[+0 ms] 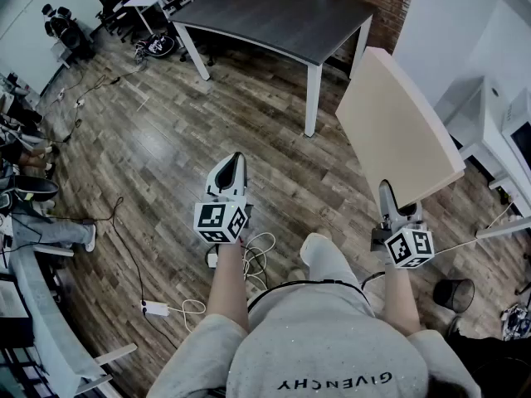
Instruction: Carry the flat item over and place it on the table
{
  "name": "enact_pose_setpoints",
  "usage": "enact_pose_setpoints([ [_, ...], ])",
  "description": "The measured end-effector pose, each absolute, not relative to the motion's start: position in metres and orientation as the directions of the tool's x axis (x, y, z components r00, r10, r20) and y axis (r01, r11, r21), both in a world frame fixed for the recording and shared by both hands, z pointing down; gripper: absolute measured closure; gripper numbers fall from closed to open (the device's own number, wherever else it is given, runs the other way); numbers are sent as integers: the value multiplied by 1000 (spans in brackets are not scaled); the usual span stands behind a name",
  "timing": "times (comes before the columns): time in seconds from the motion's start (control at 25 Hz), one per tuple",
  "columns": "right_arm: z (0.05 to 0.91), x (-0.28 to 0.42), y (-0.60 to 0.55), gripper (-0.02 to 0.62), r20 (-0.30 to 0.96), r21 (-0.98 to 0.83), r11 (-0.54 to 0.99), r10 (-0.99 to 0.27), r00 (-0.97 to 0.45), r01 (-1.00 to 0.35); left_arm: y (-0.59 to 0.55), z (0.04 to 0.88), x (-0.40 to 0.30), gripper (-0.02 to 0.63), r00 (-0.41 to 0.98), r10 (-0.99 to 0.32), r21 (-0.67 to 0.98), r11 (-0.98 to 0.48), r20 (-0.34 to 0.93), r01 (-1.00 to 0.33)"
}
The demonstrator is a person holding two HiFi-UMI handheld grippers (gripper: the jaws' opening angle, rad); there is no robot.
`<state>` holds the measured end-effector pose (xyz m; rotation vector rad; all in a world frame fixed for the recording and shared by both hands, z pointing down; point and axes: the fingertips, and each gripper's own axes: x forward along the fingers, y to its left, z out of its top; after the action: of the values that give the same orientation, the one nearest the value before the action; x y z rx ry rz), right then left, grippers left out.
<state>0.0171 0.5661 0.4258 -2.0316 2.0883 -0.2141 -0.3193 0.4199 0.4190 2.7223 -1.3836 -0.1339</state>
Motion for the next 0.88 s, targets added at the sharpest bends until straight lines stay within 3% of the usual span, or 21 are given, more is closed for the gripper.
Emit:
enact_pose_setpoints([
  [0.36,438,35,499,339,-15,-196,-3,-1000,6,-981,363,423,-307,607,563,-826,118,-560,-12,-820],
  [0.88,442,110,374,337,27,-210,-17,-1000,11,-978,248,431,-233,607,559,-828,142,-549,39,-824],
])
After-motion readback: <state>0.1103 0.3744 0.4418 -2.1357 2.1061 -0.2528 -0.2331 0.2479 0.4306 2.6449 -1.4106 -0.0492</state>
